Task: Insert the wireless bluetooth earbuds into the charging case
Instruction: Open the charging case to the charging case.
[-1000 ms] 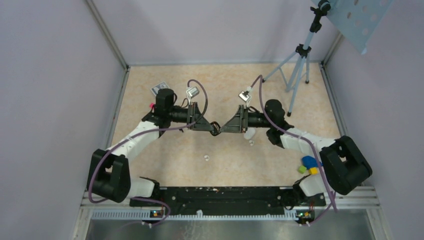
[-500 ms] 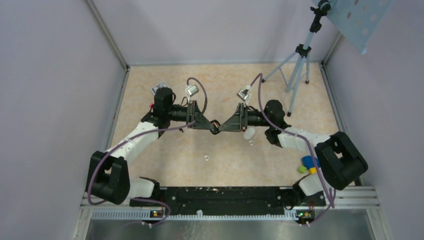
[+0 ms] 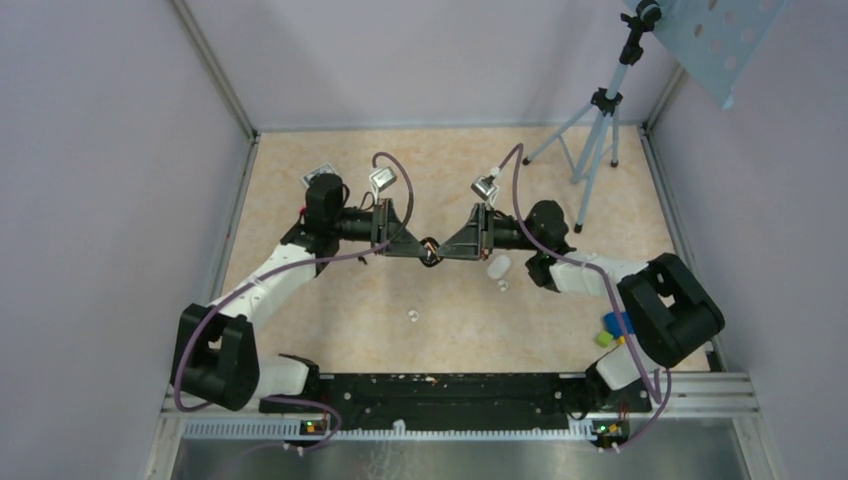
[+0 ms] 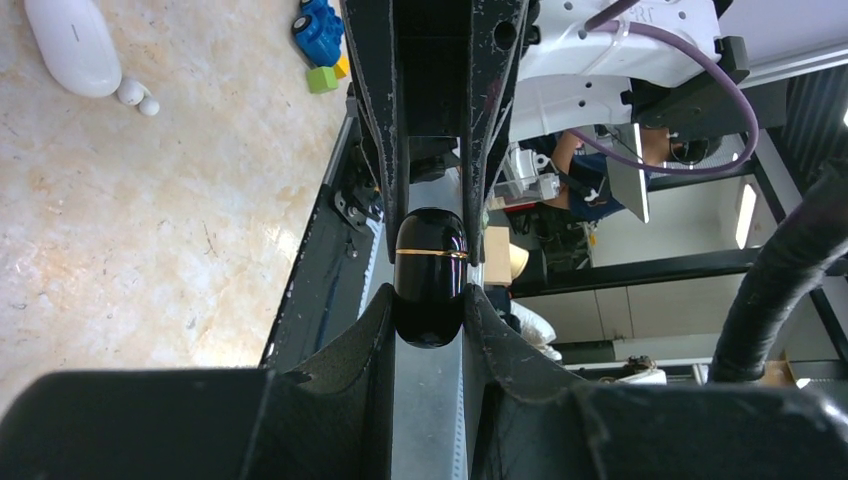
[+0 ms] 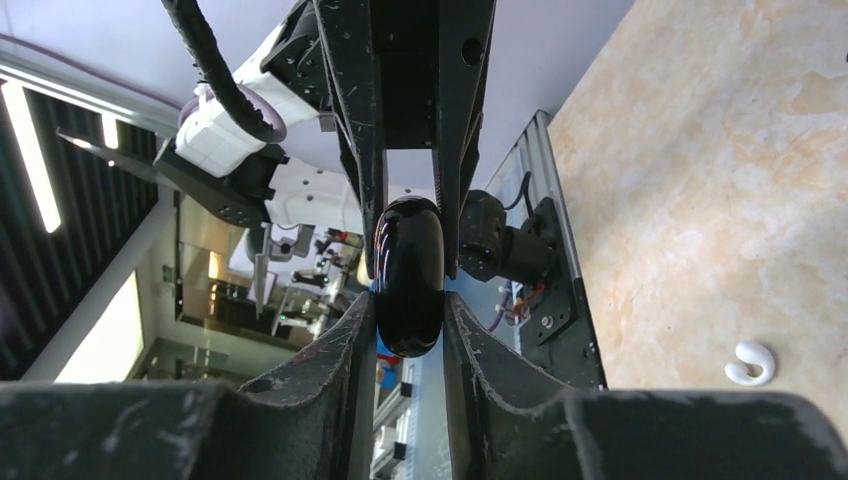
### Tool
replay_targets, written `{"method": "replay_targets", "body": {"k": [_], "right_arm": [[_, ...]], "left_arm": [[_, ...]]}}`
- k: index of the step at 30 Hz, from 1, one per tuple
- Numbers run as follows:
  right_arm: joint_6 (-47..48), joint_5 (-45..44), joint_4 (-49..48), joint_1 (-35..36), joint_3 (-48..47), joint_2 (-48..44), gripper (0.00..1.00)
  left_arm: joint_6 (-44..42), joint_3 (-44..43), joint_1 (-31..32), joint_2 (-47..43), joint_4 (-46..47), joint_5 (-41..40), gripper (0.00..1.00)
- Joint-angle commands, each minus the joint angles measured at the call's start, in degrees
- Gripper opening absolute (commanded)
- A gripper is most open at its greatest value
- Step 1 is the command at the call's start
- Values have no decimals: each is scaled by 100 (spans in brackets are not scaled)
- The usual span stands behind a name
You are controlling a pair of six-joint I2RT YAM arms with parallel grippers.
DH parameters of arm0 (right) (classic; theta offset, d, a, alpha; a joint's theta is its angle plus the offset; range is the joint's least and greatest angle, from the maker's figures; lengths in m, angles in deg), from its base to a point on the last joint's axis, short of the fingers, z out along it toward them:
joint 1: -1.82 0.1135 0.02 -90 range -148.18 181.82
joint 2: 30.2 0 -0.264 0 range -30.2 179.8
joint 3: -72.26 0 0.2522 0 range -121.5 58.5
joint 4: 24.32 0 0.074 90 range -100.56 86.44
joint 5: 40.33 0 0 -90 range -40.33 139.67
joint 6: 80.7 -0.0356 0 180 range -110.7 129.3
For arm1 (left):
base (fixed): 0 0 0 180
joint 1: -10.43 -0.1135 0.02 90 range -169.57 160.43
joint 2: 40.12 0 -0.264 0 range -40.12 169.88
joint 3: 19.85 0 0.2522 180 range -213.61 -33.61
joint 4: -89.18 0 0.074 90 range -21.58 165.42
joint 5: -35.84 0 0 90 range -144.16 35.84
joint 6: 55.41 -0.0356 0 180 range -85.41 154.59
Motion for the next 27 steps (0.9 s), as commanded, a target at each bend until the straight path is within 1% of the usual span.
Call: {"method": "replay_targets", "body": {"k": [1, 5, 9, 10, 17, 21, 27], "right_arm": [[-434, 37, -1112, -8, -178, 26, 14], [-1143, -24, -2056, -9, -82, 220, 10], [-2205, -211, -3668, -11, -39, 642, 7], [-2407, -265, -3893, -8, -39, 743, 6], [-2481, -283, -3932, -8, -136, 805, 7], [-2485, -287, -3890, -8, -203, 805, 14], [-2144, -405, -3406, -8, -150, 753, 26]], "left_arm": [[47, -162, -9, -210, 380, 123, 0], [125, -207, -9, -303, 578, 187, 0], [134, -304, -9, -382, 623, 230, 0], [142, -338, -9, -398, 620, 240, 0], [240, -389, -9, -510, 782, 282, 0], [318, -449, -9, -620, 905, 355, 0], [350, -568, -9, -756, 892, 427, 0]]}}
